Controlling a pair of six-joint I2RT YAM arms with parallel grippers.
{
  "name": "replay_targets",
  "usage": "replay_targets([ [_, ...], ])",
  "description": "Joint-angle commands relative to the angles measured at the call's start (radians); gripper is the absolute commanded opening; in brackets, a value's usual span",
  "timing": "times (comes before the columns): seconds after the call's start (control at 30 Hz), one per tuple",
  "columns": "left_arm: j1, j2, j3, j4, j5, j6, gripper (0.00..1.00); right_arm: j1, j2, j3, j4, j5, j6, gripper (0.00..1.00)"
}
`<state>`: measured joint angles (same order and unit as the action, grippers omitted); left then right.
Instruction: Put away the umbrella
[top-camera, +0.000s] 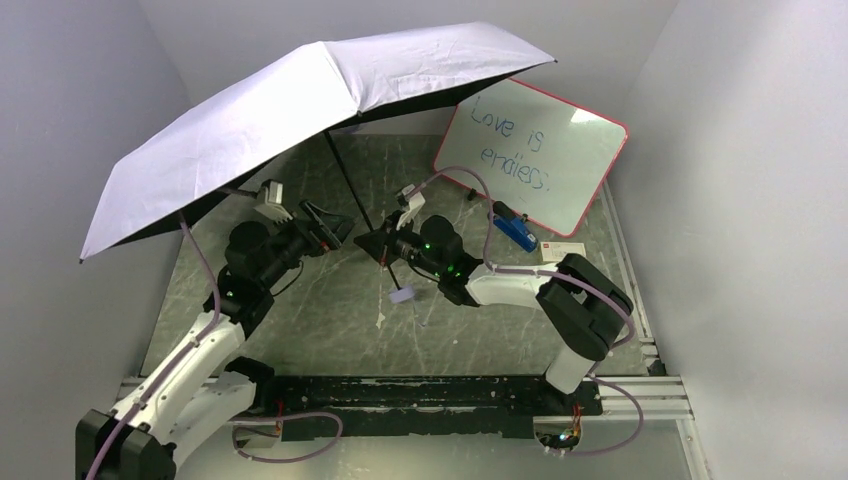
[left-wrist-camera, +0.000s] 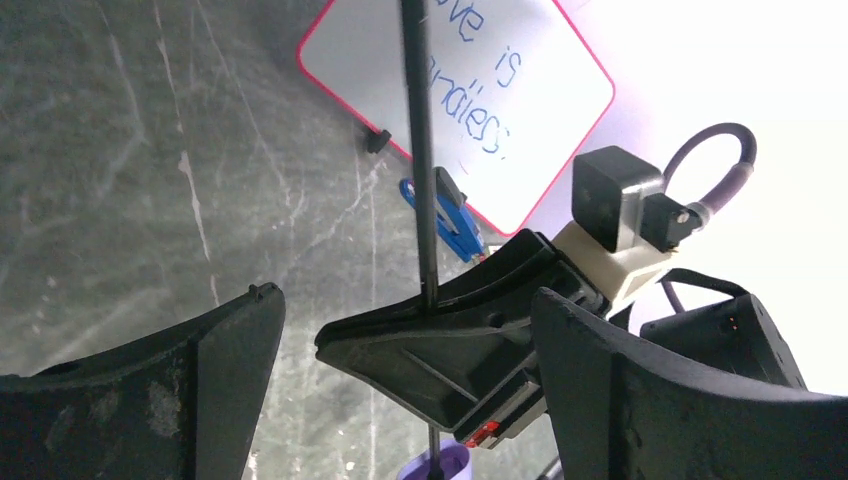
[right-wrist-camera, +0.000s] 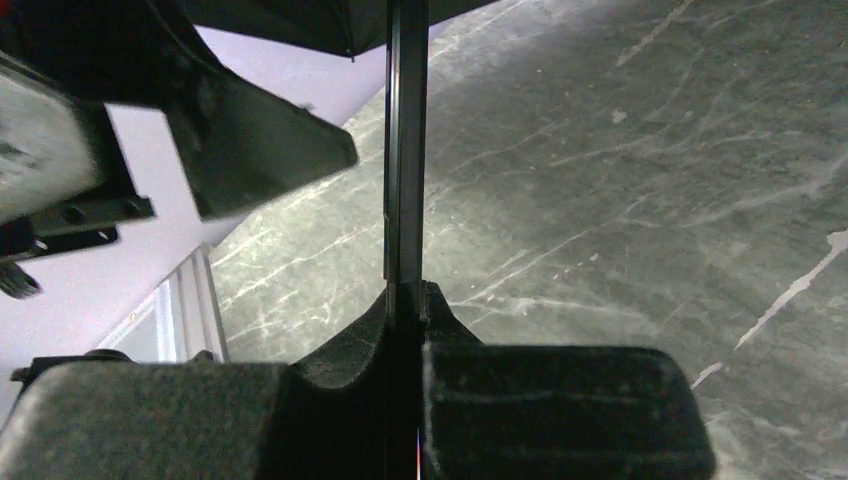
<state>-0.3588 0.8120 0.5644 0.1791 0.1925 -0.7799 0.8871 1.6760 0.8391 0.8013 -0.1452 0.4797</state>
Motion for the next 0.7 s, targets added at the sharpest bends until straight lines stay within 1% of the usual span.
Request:
replay_targets([
  [0.0, 0.009, 0.016, -0.067, 0.22, -0.008, -0.184, 0.96, 0.03, -0.036, 0.006, 0.234, -0.05, -0.003, 0.0],
  [0.1, 0.009, 0.057, -0.101, 0.329, -0.022, -0.245, 0.9, 0.039, -0.028, 0.006, 0.242, -0.054, 0.004, 0.0],
  [0.3, 0.009, 0.183, -0.059, 0.417, -0.007, -0.264, 0.83, 0.059, -0.007, 0.018, 0.248, -0.057, 0.005, 0.0],
  [0.4, 0.009, 0.243, -0.038, 0.492, 0.025, -0.273, 0.75, 0.067, 0.006, 0.028, 0.249, -0.059, 0.01, 0.0],
  [0.5, 0.008, 0.286, -0.017, 0.531, 0.051, -0.273, 0.67, 0.073, 0.014, 0.034, 0.251, -0.06, 0.013, 0.0],
  [0.63, 0.007, 0.306, 0.006, 0.521, 0.058, -0.243, 0.53, 0.078, 0.023, 0.042, 0.246, -0.057, 0.015, 0.0],
  [0.67, 0.006, 0.307, 0.011, 0.521, 0.063, -0.229, 0.41, 0.078, 0.025, 0.044, 0.243, -0.055, 0.015, 0.0],
])
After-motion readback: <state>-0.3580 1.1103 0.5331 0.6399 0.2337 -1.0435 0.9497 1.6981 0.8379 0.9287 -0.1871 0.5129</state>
